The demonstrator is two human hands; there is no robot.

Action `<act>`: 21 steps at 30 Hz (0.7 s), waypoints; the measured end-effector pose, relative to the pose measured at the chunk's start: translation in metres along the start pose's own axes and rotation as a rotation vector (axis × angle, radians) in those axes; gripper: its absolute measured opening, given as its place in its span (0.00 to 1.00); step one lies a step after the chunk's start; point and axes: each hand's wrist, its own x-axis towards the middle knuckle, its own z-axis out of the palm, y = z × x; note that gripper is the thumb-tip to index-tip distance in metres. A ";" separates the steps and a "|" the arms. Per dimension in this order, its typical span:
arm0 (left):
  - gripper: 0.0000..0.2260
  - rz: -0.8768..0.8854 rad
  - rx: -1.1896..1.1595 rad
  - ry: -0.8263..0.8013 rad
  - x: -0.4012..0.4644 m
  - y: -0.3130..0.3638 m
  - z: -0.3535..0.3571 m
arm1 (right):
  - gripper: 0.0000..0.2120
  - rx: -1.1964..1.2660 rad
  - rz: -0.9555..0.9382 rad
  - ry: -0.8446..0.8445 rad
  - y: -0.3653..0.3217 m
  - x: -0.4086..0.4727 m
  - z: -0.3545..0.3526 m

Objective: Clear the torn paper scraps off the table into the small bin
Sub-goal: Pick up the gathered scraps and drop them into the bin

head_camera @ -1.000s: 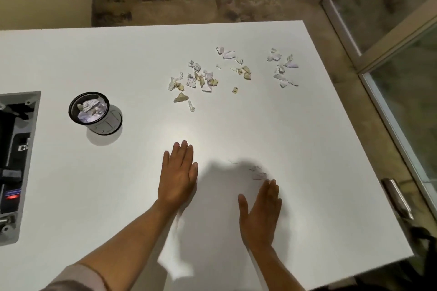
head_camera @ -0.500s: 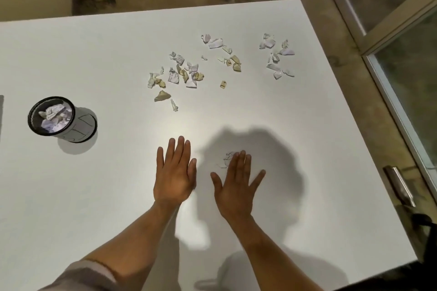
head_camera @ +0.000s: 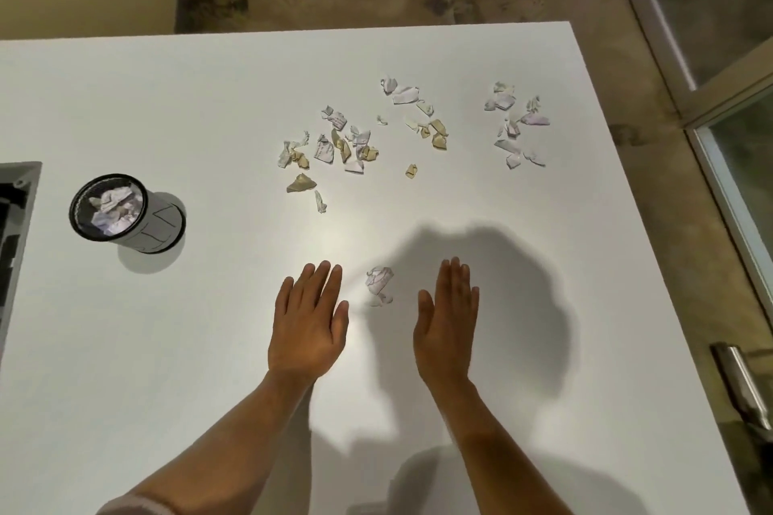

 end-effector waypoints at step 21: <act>0.24 -0.059 -0.022 0.032 0.051 0.000 0.007 | 0.31 0.054 0.093 0.234 0.064 0.150 -0.022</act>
